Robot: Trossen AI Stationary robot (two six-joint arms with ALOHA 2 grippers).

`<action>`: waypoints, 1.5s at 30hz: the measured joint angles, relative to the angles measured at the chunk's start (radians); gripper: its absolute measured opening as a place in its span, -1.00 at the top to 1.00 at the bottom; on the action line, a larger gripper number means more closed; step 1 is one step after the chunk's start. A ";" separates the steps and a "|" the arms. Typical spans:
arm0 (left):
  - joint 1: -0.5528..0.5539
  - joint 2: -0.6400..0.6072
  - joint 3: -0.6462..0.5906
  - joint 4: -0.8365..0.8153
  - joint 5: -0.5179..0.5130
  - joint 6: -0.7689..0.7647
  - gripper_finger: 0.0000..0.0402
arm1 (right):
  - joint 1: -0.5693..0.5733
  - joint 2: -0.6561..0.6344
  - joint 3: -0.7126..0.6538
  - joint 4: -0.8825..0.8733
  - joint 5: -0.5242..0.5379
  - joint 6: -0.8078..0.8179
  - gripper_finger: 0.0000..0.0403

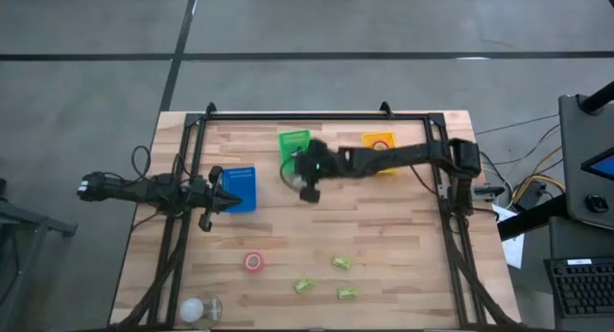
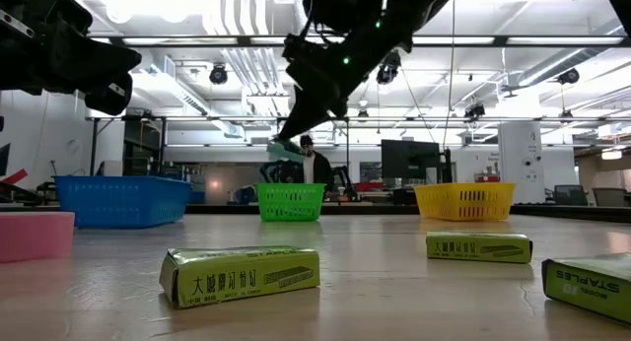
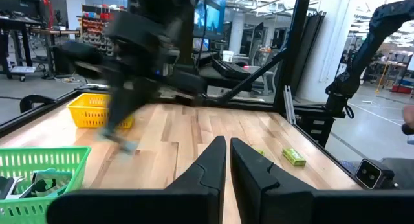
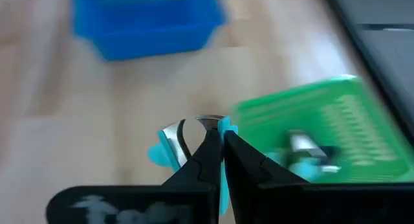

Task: Pick and place Stapler, Stapler remover, tape
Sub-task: Put the blue staple remover into the green bin, then put the bottom right green staple pin box into the blue bin

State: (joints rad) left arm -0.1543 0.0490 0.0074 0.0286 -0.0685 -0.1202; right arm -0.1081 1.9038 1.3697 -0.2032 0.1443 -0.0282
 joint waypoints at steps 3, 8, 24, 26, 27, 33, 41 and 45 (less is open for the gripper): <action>0.000 0.000 0.000 0.000 0.000 0.000 0.87 | -0.064 0.000 0.000 0.028 -0.003 0.028 0.96; 0.000 0.000 0.000 0.000 0.000 0.000 0.87 | -0.159 0.011 -0.002 0.025 -0.013 0.072 0.96; 0.000 0.001 0.000 0.000 0.000 0.000 0.87 | -0.236 0.092 -0.003 0.083 -0.171 0.138 0.95; 0.000 0.000 0.000 0.000 0.000 0.000 0.87 | -0.236 0.092 -0.003 0.083 -0.170 0.137 0.90; 0.000 0.000 0.000 0.000 0.000 0.000 0.87 | -0.235 0.092 -0.003 0.083 -0.170 0.136 0.87; 0.000 0.000 0.000 0.000 0.000 0.000 0.87 | -0.219 0.066 -0.003 0.080 -0.176 0.109 0.57; 0.000 0.000 0.000 0.000 0.000 0.000 0.87 | -0.124 -0.050 -0.011 -0.061 -0.363 0.102 0.32; 0.000 0.000 0.000 0.000 0.000 0.000 0.87 | 0.002 -0.118 -0.099 -0.050 -0.339 0.148 0.30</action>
State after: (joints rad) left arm -0.1542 0.0494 0.0071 0.0288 -0.0685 -0.1204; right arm -0.1066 1.7863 1.2703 -0.2530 -0.1943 0.1200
